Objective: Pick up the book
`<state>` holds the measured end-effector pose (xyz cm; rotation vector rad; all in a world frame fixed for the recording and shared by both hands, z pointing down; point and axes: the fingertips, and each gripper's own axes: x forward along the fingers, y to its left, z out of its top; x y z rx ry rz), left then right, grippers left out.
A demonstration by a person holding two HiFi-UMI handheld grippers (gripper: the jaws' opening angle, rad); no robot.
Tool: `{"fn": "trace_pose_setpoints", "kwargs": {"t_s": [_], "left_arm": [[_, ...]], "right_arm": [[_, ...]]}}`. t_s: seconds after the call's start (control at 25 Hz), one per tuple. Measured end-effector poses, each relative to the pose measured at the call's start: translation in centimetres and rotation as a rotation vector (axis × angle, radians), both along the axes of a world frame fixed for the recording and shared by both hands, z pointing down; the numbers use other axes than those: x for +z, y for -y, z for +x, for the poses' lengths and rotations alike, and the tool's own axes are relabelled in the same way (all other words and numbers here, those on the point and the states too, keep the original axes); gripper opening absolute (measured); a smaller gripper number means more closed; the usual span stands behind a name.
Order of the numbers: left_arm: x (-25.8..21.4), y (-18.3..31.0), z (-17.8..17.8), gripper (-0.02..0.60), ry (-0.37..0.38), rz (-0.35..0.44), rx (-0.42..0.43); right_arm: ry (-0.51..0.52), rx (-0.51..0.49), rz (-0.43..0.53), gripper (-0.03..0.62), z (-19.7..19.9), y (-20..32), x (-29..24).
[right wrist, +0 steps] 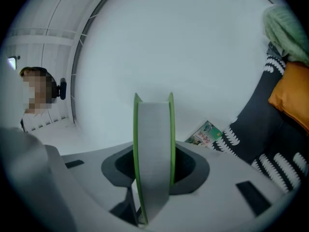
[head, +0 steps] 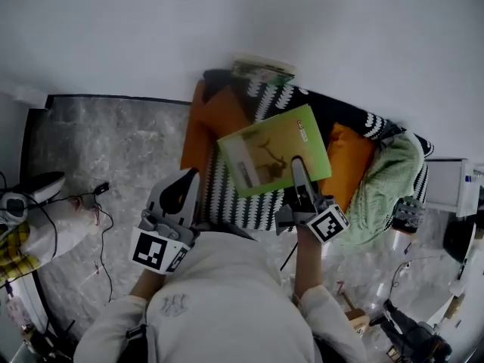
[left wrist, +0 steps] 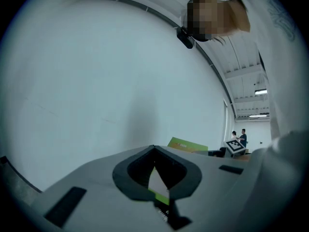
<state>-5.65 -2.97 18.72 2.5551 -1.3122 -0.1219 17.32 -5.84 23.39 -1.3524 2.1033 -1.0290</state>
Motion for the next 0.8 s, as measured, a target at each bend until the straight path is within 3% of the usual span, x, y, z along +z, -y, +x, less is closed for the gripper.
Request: {"fn": "trace_pose_setpoints", "kwargs": {"t_s": [0.4, 0.8], "left_arm": [[-2.6, 1.1, 0.7, 0.002, -0.007, 0.053, 0.012], [-2.5, -2.3, -0.5, 0.002, -0.022, 0.012, -0.014]], "right_arm": [[0.021, -0.010, 0.025, 0.147, -0.8, -2.7, -3.2], [0.074, -0.043, -0.034, 0.147, -3.5, -7.2, -3.1]]}}
